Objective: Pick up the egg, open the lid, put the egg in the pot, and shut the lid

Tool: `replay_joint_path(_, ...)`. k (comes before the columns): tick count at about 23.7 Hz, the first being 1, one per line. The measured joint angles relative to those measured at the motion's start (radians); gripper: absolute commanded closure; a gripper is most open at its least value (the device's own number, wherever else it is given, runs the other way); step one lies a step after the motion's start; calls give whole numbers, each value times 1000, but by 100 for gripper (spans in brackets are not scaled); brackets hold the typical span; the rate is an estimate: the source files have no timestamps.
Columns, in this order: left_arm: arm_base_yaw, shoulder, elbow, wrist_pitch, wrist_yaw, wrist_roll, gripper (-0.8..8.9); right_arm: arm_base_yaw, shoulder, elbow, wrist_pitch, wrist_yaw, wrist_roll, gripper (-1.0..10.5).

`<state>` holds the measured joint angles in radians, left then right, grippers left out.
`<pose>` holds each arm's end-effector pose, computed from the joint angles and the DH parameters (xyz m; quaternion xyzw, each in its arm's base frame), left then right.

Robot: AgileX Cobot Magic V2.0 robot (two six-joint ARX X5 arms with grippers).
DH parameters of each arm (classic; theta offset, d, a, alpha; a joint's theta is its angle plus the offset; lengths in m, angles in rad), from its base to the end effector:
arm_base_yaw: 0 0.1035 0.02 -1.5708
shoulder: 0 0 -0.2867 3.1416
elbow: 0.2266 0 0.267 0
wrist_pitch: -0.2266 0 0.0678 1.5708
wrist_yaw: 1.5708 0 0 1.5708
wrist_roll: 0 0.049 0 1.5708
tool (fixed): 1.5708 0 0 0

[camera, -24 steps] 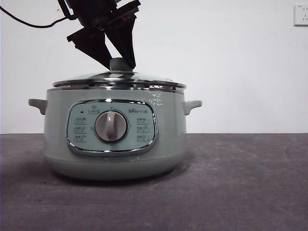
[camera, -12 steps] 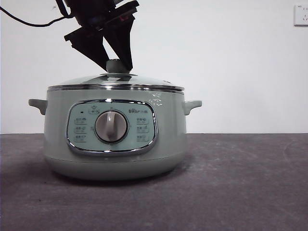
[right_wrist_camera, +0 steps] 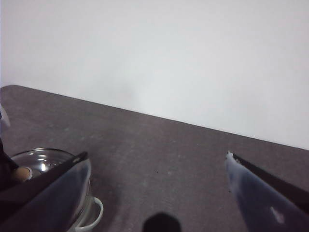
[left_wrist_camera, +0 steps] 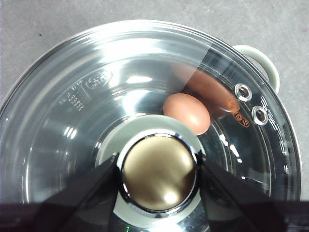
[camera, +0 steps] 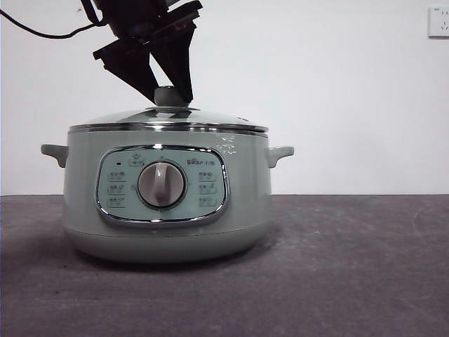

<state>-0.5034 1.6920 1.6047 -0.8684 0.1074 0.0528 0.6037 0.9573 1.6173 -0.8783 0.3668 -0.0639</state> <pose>0.3359 -0.1910 0.3300 0.1128 0.4437 -0.2788 0.8442 0.1207 0.0619 0.5202 -0.0823 0.0926 0.1205 0.9850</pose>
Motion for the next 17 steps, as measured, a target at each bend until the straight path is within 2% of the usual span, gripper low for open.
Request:
replay_joint_path(7, 0, 0, 4, -33, 0, -1, 796, 0, 0, 0, -26, 0, 0, 474)
replay_joint_path(12, 0, 0, 4, -32, 0, -1, 434, 0, 1, 0, -76, -56, 0, 474)
replay_joint_path(13, 0, 0, 4, -33, 0, -1, 404, 0, 2, 0, -82, -65, 0, 474)
replay_joint_path(17, 0, 0, 4, -41, -1, -1, 398, 0, 9, 0, -120, -79, 1, 474)
